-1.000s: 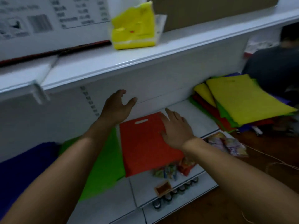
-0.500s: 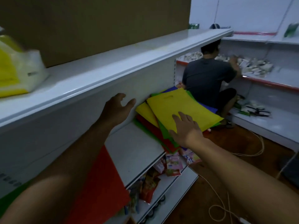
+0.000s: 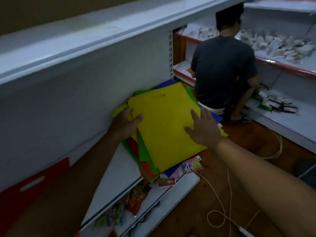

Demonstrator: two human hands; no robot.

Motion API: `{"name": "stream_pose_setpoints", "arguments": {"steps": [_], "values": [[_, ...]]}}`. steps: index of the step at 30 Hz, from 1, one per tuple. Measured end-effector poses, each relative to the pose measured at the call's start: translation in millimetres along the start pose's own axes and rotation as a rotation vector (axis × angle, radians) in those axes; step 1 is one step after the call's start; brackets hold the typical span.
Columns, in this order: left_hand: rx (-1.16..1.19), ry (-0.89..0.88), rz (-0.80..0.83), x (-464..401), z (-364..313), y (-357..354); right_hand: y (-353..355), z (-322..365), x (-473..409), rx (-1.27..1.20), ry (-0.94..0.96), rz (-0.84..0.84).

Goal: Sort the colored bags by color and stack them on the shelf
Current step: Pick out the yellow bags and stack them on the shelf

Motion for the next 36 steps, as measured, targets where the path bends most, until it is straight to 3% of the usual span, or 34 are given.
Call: {"name": "stream_pose_setpoints", "arguments": {"steps": [5, 11, 15, 22, 27, 33, 36], "values": [[0.16, 0.181, 0.068, -13, 22, -41, -23, -11, -23, -0.02, 0.029, 0.106], [0.371, 0.309, -0.093, -20, 37, -36, -13, 6, -19, -0.071, 0.133, 0.051], [0.46, 0.387, -0.112, -26, 49, -33, -6, -9, -28, -0.104, 0.027, 0.037], [0.504, 0.391, -0.117, -24, 42, -38, -1, 6, -22, -0.15, 0.127, -0.049], [0.58, 0.385, -0.192, -24, 50, -32, -1, 7, -21, -0.316, 0.172, -0.034], [0.412, 0.346, -0.311, -20, 45, -20, -3, 7, -21, -0.345, 0.218, -0.009], [0.517, 0.387, -0.272, -23, 47, -22, -4, 7, -22, -0.354, 0.237, 0.008]]}}
Point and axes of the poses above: each hand's wrist, its own x-axis away from the middle knuckle, its own y-axis out of the back of the hand, z = x × y, the point moved 8 cm from there along -x, towards the middle knuckle, and after that the axes turned 2 degrees about -x, right-handed, at the moved point
